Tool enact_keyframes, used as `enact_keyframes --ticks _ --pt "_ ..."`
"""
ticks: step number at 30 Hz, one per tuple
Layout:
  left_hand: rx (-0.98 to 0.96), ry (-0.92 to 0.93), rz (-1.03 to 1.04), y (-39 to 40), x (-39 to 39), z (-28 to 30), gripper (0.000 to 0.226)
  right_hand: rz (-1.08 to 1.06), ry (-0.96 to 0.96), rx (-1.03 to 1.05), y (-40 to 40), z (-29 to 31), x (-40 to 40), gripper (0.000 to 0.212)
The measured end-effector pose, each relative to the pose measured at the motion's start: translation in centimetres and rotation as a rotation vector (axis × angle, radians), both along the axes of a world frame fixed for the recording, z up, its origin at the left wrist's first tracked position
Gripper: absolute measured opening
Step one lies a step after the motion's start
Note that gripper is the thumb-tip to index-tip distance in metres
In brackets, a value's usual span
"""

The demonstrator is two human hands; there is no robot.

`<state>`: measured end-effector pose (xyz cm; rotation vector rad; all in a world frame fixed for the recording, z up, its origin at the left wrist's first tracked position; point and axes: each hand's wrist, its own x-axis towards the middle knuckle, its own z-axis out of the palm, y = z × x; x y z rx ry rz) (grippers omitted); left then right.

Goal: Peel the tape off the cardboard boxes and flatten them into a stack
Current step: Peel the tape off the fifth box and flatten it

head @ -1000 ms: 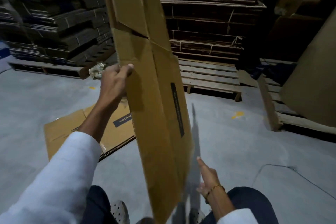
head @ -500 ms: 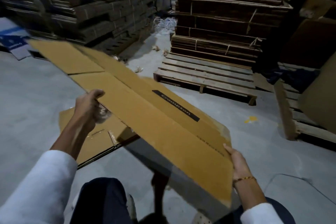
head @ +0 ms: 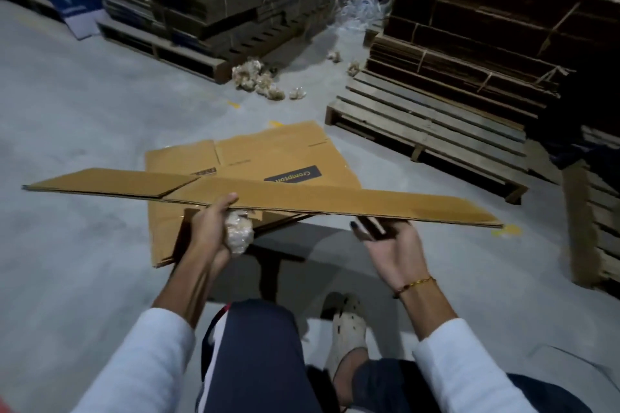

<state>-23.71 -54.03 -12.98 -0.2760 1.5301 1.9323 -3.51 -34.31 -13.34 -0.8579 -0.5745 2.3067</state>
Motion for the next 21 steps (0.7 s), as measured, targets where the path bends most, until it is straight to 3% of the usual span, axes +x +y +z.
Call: enact_keyframes --ticks 3,5,6,10,16,21 --pt "0.031 -0.062 -0.012 0.2 1.0 -1.4 0.015 0.177 -0.068 0.054 -4.2 -2.0 -4.0 0.032" --pt "0.027 -0.085 -0.039 -0.1 1.6 -2.4 0.019 0.182 -0.087 0.024 -5.7 -2.5 -6.2 0.070" --pt "0.016 -0.089 -0.050 -0.4 1.9 -2.9 0.021 0.146 -0.128 0.015 -6.1 -2.7 -7.4 0.078" --pt "-0.030 -0.100 -0.069 -1.7 1.5 -4.3 0.030 -0.018 -0.309 0.032 -6.0 -4.3 -11.1 0.038" --pt "0.015 -0.136 -0.173 -1.5 -2.7 -5.1 0.044 0.067 -0.291 0.096 -2.7 -4.8 -17.2 0.039" --pt "0.185 -0.162 0.092 -0.5 -9.0 -8.1 0.053 0.112 -0.275 0.154 2.8 -6.6 -24.1 0.044"
